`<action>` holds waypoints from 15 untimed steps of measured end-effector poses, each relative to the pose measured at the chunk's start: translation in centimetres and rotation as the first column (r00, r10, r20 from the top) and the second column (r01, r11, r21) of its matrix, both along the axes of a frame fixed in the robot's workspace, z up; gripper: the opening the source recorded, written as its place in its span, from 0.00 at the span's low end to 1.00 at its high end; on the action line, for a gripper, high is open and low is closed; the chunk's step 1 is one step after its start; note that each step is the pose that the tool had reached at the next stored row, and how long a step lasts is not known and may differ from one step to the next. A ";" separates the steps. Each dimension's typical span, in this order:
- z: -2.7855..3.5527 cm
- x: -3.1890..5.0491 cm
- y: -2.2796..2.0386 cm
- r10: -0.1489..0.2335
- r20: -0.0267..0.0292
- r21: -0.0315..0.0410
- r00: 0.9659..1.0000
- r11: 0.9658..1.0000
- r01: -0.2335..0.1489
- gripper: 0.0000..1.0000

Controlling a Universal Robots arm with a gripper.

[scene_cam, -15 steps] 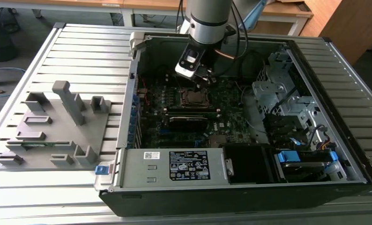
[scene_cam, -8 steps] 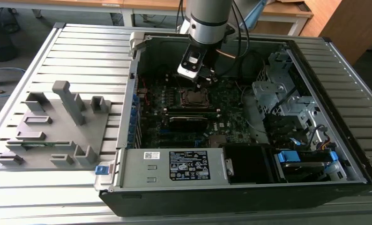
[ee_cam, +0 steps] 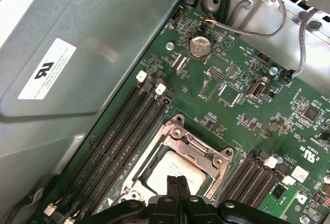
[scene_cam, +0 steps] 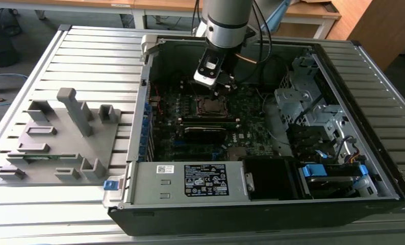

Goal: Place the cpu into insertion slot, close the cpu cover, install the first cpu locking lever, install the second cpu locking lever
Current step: 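Close the cpu cover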

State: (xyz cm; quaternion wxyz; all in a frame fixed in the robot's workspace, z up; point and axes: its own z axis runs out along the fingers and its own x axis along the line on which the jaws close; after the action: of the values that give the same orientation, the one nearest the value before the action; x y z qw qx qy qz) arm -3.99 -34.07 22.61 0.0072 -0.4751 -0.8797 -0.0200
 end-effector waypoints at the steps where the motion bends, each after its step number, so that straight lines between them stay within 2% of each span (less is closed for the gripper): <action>1: 0.00 0.00 0.00 0.000 0.000 0.000 1.000 1.000 0.000 0.11; 5: 0.00 0.00 0.00 0.008 0.000 0.000 1.000 1.000 -0.008 0.11; 15: 0.00 0.00 0.00 0.074 0.000 0.002 0.997 0.997 -0.074 0.11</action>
State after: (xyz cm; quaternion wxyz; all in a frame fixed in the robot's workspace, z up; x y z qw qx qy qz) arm -3.99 -34.07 22.61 0.0084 -0.4422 -0.8966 -0.0206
